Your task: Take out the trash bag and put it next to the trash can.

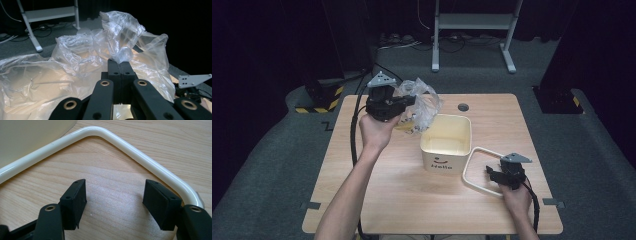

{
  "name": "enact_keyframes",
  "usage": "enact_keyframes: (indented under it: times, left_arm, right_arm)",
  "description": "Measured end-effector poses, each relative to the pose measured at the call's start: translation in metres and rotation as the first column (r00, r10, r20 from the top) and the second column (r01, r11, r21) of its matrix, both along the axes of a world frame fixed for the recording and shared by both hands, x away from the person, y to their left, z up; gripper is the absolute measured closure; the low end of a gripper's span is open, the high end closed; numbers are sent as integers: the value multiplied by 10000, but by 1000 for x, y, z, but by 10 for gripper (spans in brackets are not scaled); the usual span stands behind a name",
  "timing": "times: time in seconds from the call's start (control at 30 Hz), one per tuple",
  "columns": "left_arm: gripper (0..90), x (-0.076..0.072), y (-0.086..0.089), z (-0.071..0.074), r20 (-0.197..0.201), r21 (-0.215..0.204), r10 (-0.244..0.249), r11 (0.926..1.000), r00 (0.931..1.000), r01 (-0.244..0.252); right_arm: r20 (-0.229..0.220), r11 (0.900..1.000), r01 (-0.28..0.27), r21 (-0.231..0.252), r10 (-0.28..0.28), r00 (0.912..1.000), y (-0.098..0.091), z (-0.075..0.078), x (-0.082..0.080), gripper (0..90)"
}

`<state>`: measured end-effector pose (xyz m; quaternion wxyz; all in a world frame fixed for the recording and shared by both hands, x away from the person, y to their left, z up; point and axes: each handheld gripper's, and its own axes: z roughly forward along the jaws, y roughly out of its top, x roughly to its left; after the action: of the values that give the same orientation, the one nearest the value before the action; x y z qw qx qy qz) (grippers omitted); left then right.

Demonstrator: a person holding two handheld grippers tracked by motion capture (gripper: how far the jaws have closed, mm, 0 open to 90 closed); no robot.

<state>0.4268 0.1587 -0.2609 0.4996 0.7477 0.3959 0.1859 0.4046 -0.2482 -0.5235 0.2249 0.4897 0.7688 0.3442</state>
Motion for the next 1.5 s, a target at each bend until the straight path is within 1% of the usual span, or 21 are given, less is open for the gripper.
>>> enact_keyframes:
  times: [0.17,0.27,0.33,0.4,0.47,0.6,0.73,0.83,0.93,1.03,1.1,1.17,1.2,1.27,1.37,1.5]
  left_arm:
    - [897,2,9,-5,-42,-76,167,9998,9999,-167]
    - [897,2,14,-7,-19,-29,280,9996,9996,-280]
    - [898,2,18,-8,28,-8,395,9992,9992,-395]
    - [897,1,23,-10,62,-109,542,9985,9985,-541]
    - [897,3,25,-12,-11,-94,651,9978,9979,-651]
    - [897,2,30,-16,-14,48,690,9976,9976,-690]
    - [898,6,36,-20,-156,15,800,9968,9967,-800]
    - [897,6,38,-23,-140,-75,855,9963,9962,-856]
    - [898,5,41,-28,-204,-16,927,9957,9955,-927]
    - [897,6,45,-34,-273,184,1071,9941,9939,-1066]
    - [897,7,48,-38,-288,237,1212,9924,9922,-1205]
    - [897,8,49,-42,-340,350,1249,9917,9916,-1237]
    - [897,8,50,-45,-365,363,1296,9911,9909,-1283]
    - [897,9,51,-49,-500,244,1396,9901,9889,-1386]
    - [897,10,55,-53,-520,334,1500,9884,9873,-1484]
    - [897,13,56,-59,-599,559,1559,9867,9860,-1526]
  right_arm:
    - [-1,10000,2,0,-2,10000,0,0,0,350]
    - [0,10000,-1,0,1,10000,0,0,0,350]
    - [-1,10000,0,0,0,10000,0,0,0,350]
    - [0,10000,-1,2,1,10000,0,0,0,349]
    - [-8,10000,-12,1,12,10000,0,0,0,347]
    - [-3,10000,-10,-3,10,10000,0,0,0,347]
    - [-7,10000,-7,-5,7,10000,0,0,0,347]
    - [-6,10000,-2,-7,2,10000,0,0,1,346]
    - [-6,10000,-1,-3,1,10000,0,0,0,346]
    - [1,10000,-4,-9,4,10000,0,0,1,346]
    - [1,10000,-2,-5,2,10000,0,0,1,346]
    - [-9,10000,6,3,-6,10000,0,0,1,346]
    - [-2,10000,-1,-5,1,10000,0,0,1,346]
    - [0,10000,-5,-11,5,10000,0,0,1,346]
    - [-2,10000,-4,-7,4,10000,0,0,1,346]
    - [-2,10000,-6,-9,6,10000,0,0,1,346]
